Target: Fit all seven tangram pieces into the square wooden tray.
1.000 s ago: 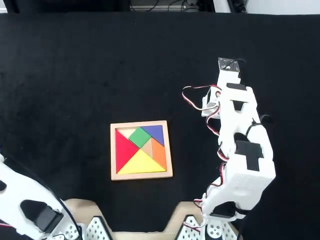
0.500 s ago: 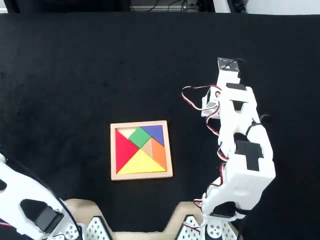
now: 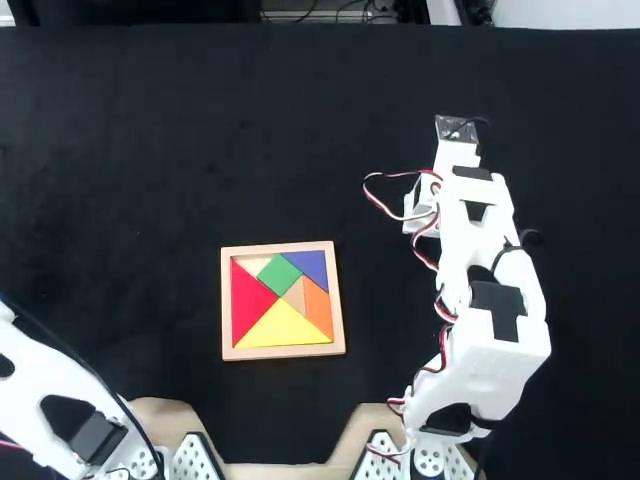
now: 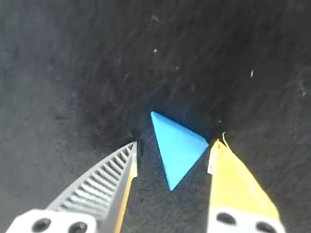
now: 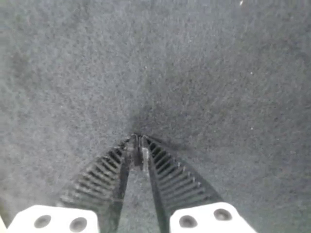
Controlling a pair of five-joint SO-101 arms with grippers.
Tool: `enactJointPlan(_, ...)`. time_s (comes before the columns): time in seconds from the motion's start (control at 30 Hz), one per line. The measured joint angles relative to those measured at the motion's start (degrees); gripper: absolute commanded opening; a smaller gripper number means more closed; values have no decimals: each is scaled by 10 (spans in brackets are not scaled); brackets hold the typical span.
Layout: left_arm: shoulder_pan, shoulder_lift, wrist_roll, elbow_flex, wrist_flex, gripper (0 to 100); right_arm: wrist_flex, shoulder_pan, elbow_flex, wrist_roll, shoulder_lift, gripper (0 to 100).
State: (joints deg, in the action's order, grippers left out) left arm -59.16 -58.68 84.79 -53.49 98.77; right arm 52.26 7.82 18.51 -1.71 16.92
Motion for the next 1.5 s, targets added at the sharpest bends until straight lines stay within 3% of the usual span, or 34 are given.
enactJointPlan(0.57, 22, 0, 0, 0, 11, 241, 0, 0, 0, 0, 0, 11)
enactJointPlan(0.77, 22, 0, 0, 0, 11, 55, 0, 0, 0, 0, 0, 11)
enactJointPlan(1.1, 19, -34, 0, -26, 16, 90, 0, 0, 0, 0, 0, 11)
enactJointPlan(1.23, 19, -50, 0, -52, 17, 27, 0, 0, 0, 0, 0, 11)
enactJointPlan(1.5, 19, -52, 0, -83, 22, 30, 0, 0, 0, 0, 0, 11)
